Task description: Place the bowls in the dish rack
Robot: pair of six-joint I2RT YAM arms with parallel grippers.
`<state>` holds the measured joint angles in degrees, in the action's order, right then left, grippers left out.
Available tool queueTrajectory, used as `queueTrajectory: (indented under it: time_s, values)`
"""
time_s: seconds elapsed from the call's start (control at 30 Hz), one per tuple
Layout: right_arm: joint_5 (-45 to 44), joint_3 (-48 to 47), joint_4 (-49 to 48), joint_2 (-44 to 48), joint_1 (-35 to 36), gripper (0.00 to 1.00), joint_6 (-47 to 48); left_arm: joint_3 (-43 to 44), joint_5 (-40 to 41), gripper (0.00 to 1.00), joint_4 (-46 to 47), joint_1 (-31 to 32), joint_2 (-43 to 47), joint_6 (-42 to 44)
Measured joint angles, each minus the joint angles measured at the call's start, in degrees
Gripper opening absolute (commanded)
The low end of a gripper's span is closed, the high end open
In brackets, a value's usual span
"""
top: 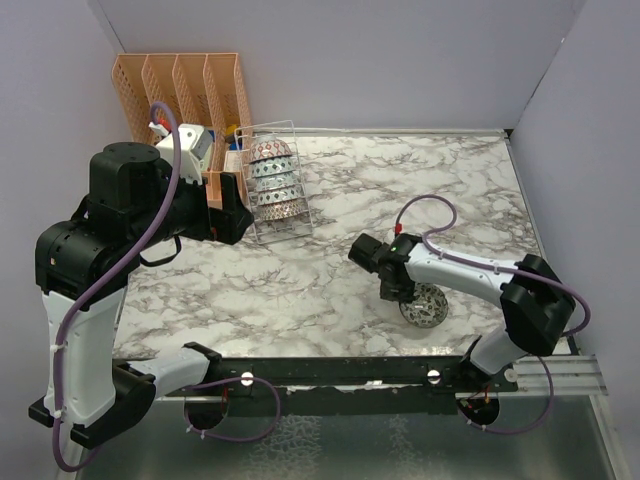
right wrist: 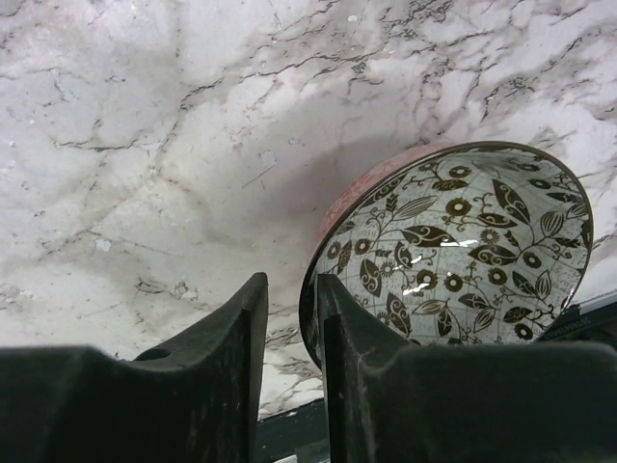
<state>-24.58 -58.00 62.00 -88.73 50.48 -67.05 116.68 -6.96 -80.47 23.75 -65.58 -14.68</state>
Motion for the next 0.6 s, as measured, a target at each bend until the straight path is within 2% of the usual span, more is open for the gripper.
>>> queueTrajectory:
  time_s: [0.07,0.2,0.43,0.53,0.6]
  values:
    - [-0.24,0.00,-0.17,-0.70,-0.35,0.25,0.48,0.00,0.00,0.99,0.00,0.00,0.00,0.02]
    - [-0.70,0.00,-0.09,-1.84,-0.72,0.02,0.98,0.00,0.00,0.99,-0.02,0.00,0.00,0.04]
    - [-1.84,-1.09,2.25,-1.62,-0.74,0.01,1.18,0.00,0.00,0.99,-0.07,0.00,0.22,0.13]
    - [-1.84,-5.77,2.67,-1.57,-0.74,0.01,2.34,0.20,0.00,0.99,-0.17,0.00,0.28,0.26]
    - [-1.77,-12.13,1.73,-1.38,-0.85,0.01,4.15,0.68,-0.02,0.99,-0.24,0.00,0.24,0.31]
